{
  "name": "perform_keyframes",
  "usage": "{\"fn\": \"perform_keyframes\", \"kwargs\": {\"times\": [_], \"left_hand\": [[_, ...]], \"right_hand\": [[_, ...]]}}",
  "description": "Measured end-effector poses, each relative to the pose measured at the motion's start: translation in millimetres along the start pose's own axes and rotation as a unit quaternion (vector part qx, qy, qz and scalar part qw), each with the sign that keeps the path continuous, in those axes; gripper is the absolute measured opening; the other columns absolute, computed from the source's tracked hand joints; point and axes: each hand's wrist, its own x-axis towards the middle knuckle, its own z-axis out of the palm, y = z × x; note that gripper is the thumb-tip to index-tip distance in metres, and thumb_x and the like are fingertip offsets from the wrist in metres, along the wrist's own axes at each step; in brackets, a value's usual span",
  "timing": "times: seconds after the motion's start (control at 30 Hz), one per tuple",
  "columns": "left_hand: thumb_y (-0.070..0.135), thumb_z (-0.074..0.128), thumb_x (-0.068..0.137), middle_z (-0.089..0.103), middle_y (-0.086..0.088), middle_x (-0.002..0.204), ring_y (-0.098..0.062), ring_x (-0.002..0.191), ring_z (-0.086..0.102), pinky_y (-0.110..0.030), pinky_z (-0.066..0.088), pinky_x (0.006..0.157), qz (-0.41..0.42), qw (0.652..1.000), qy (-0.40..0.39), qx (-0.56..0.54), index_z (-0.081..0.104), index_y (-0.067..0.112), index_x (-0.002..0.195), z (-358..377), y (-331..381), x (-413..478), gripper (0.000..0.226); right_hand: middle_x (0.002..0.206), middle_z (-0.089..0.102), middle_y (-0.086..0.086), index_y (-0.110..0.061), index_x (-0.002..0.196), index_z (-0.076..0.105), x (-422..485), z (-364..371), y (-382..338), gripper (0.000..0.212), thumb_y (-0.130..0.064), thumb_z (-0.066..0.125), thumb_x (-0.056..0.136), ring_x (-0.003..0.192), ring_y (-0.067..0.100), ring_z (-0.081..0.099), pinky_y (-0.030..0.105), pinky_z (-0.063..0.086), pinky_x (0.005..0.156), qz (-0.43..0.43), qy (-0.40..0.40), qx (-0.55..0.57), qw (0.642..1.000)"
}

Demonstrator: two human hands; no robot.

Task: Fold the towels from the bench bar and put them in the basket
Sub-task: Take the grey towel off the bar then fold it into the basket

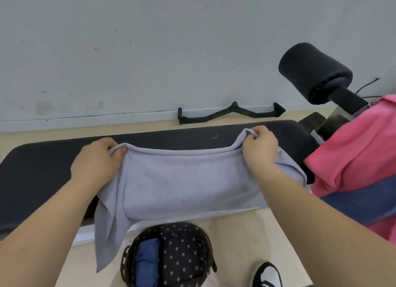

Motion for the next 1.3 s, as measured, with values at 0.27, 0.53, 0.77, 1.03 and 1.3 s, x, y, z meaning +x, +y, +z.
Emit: {"fn": "perform_keyframes", "kwargs": {"times": [0.27, 0.53, 0.77, 1.03, 1.3], "left_hand": [[0.045, 0.069, 0.091, 0.065, 0.0, 0.113, -0.028, 0.103, 0.062, -0.049, 0.05, 0.088, -0.037, 0.995, 0.059, -0.071, 0.063, 0.026, 0.125, -2, -4, 40, 0.04], [0.046, 0.059, 0.073, 0.06, -0.003, 0.129, -0.036, 0.121, 0.055, -0.055, 0.046, 0.099, -0.087, 0.995, -0.011, 0.055, 0.055, 0.029, 0.137, -23, -9, 34, 0.066], [0.026, 0.064, 0.077, 0.07, -0.001, 0.086, -0.021, 0.079, 0.064, -0.038, 0.055, 0.071, -0.096, 0.991, -0.09, -0.01, 0.065, 0.021, 0.086, -39, -27, 30, 0.011], [0.015, 0.052, 0.091, 0.068, -0.004, 0.1, -0.029, 0.078, 0.072, -0.047, 0.062, 0.075, -0.102, 0.972, 0.082, -0.195, 0.058, 0.02, 0.109, -36, -42, 48, 0.019], [0.039, 0.067, 0.088, 0.063, -0.01, 0.116, -0.021, 0.083, 0.059, -0.032, 0.045, 0.064, -0.065, 0.997, -0.018, 0.03, 0.056, 0.013, 0.115, -45, -49, 29, 0.038]], "right_hand": [[0.155, 0.039, 0.011, -0.021, 0.14, 0.054, 38, 36, -13, 0.043, -0.015, 0.05, 0.097, 0.145, 0.031, 0.027, 0.049, 0.027, 0.113, -0.112, -0.031, -0.131, 0.985], [0.161, 0.029, 0.006, -0.025, 0.139, 0.052, -37, 68, -71, 0.042, -0.039, 0.047, 0.1, 0.155, 0.029, 0.01, 0.058, 0.01, 0.124, -0.275, -0.208, -0.215, 0.914], [0.172, -0.013, 0.0, -0.051, 0.16, 0.008, -114, 86, -80, 0.084, -0.087, 0.024, 0.086, 0.156, 0.03, -0.02, 0.061, -0.017, 0.12, -0.264, -0.361, -0.272, 0.852], [0.173, -0.01, 0.004, -0.051, 0.16, 0.006, -124, 99, -77, 0.079, -0.084, 0.017, 0.089, 0.157, 0.032, -0.015, 0.064, -0.014, 0.12, -0.288, -0.287, -0.29, 0.866], [0.173, -0.008, 0.004, -0.05, 0.16, 0.006, -119, 110, -86, 0.081, -0.085, 0.011, 0.087, 0.157, 0.033, -0.014, 0.065, -0.012, 0.12, -0.282, -0.283, -0.305, 0.865]]}}
